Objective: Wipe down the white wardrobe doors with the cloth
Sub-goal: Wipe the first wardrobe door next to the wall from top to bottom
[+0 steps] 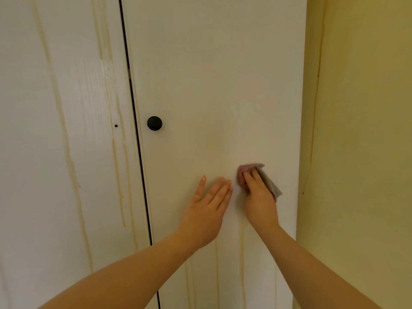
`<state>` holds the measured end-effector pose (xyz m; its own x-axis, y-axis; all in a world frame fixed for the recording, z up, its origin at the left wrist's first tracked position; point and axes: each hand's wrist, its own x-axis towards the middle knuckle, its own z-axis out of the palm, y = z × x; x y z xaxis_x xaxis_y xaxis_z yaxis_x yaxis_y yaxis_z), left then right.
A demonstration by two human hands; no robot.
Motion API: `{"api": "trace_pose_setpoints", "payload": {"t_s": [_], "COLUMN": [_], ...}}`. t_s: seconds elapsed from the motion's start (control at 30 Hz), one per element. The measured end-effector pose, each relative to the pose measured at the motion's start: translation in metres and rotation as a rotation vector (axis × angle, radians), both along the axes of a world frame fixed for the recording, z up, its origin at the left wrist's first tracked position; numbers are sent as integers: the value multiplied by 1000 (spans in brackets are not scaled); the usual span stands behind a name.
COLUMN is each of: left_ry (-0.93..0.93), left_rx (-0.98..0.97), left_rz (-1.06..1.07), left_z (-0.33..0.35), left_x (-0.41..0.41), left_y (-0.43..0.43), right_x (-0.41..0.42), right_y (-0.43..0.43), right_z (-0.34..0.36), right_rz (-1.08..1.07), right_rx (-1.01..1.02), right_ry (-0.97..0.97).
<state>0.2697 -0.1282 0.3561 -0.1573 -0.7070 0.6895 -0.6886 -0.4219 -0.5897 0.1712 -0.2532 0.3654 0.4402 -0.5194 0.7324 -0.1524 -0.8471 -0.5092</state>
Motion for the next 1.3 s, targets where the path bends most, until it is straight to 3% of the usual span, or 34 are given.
{"api": "trace_pose_setpoints", "payload": {"t_s": [0.1,0.2,0.37,0.53,0.73,0.9,1.03,1.13,1.23,1.3], "left_ry": [30,24,44,48,41,36,49,33,2,-1], "left_rx": [-40,-63,-31,-19,-41,-49,-56,-47,-38,-66], "left_rz": [10,-2,43,57,37,39,17,5,8,7], "left_z": [1,15,26,19,17,15,18,22,21,18], "left_x": [-3,-4,-6,-6,-5,-4,-6,-3,0,-2], "left_y": [-8,-13,-25,-30,-33,-33,-32,-27,-21,-16], "right_x": [2,3,-12,-13,-20,-19,-31,-24,-25,-33], "right_y": [17,9,-42,-15,-60,-22,-53,-32,-5,-14], "right_z": [-25,-41,1,-42,-11,-36,-8,-18,-28,-20], "right_rz": [54,42,-88,-53,-185,-32,-194,-283,-69,-85], "right_rx": [69,-70,272,178,349,269,398,305,289,342], "right_ry": [-17,-69,-183,-113,-97,-138,-109,-94,-135,-74]}}
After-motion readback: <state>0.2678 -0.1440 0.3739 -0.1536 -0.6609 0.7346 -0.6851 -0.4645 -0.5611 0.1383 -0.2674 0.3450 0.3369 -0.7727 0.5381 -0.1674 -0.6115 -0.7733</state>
